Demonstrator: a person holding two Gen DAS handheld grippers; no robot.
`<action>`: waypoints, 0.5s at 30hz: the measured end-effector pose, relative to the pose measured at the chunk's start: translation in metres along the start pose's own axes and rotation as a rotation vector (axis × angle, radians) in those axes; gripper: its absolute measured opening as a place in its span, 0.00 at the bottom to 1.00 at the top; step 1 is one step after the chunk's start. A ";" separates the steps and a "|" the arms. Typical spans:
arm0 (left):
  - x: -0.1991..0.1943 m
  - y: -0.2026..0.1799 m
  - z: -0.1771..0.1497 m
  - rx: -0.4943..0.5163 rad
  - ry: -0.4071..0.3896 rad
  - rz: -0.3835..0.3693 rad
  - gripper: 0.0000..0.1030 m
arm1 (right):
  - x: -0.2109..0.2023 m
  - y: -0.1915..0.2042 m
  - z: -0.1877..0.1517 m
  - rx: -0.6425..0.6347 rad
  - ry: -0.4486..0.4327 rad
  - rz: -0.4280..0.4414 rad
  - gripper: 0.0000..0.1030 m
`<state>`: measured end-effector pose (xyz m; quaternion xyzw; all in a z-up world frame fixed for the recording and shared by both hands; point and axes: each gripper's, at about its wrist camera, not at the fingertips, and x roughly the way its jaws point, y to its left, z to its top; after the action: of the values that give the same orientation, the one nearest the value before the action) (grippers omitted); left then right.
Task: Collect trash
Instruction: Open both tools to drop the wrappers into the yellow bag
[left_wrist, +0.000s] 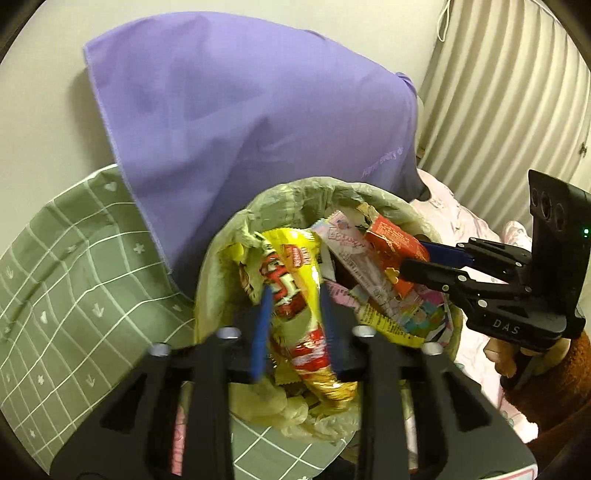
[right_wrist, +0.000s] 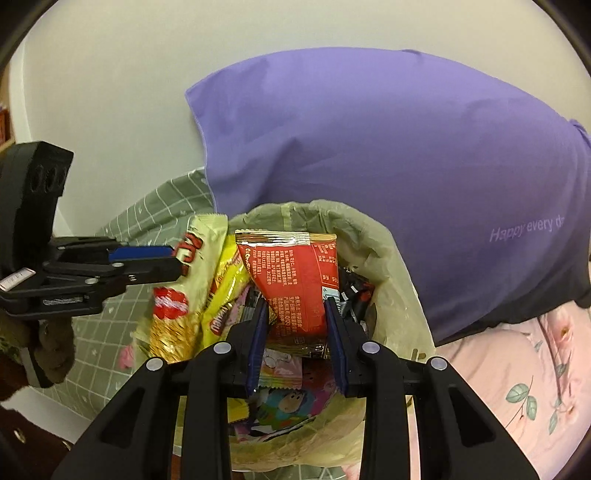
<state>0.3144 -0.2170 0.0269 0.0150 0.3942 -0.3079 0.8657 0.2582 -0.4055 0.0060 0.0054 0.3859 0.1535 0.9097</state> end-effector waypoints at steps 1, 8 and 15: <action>0.005 0.000 0.001 0.001 0.010 -0.012 0.14 | 0.001 0.000 0.000 0.008 0.004 -0.001 0.28; 0.032 0.009 -0.004 -0.005 0.067 -0.041 0.12 | 0.009 0.013 -0.007 -0.014 0.048 -0.067 0.28; 0.015 0.011 -0.008 0.001 0.033 -0.074 0.14 | 0.012 0.022 -0.011 0.013 0.054 -0.118 0.29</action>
<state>0.3227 -0.2133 0.0092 0.0058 0.4087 -0.3396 0.8471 0.2521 -0.3818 -0.0075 -0.0155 0.4111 0.0971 0.9063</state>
